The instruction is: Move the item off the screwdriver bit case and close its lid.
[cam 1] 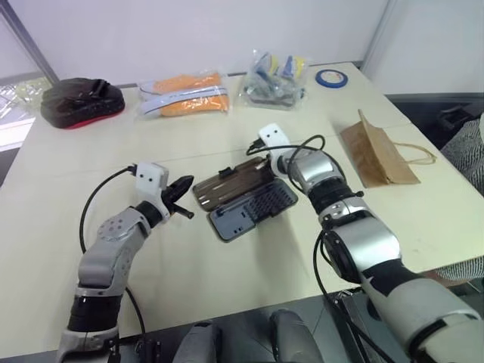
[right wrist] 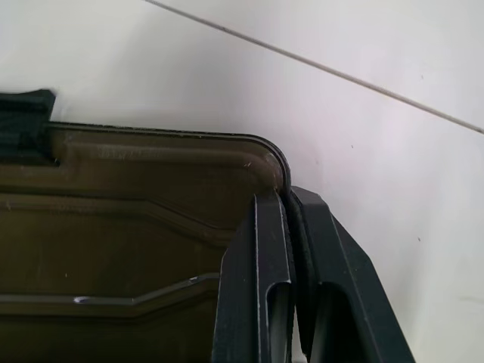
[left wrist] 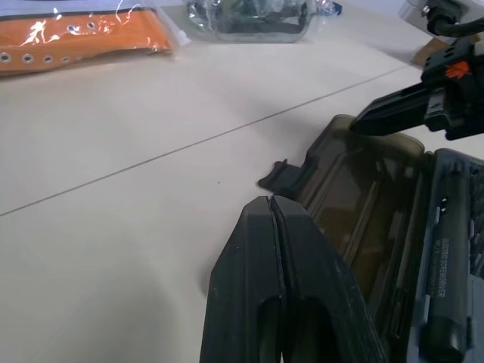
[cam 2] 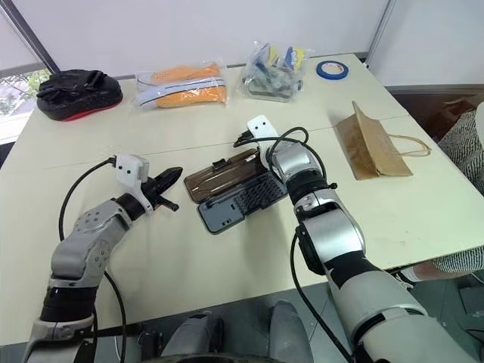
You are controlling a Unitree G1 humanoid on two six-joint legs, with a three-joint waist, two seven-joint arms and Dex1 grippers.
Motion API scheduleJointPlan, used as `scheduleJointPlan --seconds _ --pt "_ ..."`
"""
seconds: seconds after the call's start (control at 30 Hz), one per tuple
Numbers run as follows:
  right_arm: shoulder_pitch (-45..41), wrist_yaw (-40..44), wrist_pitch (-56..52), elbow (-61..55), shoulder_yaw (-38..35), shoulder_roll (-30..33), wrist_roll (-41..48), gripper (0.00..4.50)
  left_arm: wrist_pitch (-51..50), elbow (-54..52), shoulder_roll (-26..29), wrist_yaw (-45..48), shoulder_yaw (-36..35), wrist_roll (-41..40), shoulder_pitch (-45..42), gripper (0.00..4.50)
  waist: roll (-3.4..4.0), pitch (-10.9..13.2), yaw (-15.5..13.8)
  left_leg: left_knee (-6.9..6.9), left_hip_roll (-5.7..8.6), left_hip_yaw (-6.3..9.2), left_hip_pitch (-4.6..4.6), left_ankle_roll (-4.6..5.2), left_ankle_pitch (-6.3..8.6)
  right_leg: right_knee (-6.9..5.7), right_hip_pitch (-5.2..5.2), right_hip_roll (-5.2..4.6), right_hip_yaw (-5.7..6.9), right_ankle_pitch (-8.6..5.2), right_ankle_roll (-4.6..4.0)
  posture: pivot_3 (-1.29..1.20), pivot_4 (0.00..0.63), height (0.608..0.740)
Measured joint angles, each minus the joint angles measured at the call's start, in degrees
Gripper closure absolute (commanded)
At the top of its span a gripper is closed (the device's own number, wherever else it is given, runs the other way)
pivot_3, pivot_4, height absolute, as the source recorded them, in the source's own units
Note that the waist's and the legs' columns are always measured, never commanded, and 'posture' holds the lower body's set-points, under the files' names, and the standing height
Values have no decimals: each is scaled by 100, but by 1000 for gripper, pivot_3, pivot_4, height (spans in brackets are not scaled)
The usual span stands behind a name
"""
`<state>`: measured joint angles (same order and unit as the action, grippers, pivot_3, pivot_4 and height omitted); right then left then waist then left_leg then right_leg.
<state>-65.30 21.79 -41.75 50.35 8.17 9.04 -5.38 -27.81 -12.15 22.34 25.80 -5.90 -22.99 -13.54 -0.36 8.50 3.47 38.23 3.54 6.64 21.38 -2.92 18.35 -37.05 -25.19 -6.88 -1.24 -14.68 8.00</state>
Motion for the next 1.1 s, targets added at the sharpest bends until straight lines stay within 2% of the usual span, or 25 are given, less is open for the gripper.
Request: scheduleJointPlan --seconds 0.3,0.5,0.9,1.1 --pt "1184 -266 -2952 -3214 -536 256 298 4452 -3 -45 24 -6 -53 -2 61 4500 -2 -2 -171 2 2 0 2 0 0 5 3 -1 2 0 0 0 150 740" --pt "1542 -463 -4499 -4689 -762 258 474 4452 -6 -47 31 19 -46 -1 59 4500 -2 -1 -151 -1 1 -3 2 1 1 4 -1 1 1 0 -1 0 150 740" --pt "1606 -683 -4881 -4984 -829 206 702 4452 -5 -30 36 32 -28 1 -48 4500 -2 -2 -103 -3 -1 -3 1 1 1 4 -2 2 2 0 -1 0 150 740" --pt "1603 -604 -4881 -5004 -577 434 983 4452 -6 -31 36 12 -29 0 16 4500 -2 -2 -97 -5 -1 -3 0 1 1 5 -3 3 2 0 -1 0 150 740"
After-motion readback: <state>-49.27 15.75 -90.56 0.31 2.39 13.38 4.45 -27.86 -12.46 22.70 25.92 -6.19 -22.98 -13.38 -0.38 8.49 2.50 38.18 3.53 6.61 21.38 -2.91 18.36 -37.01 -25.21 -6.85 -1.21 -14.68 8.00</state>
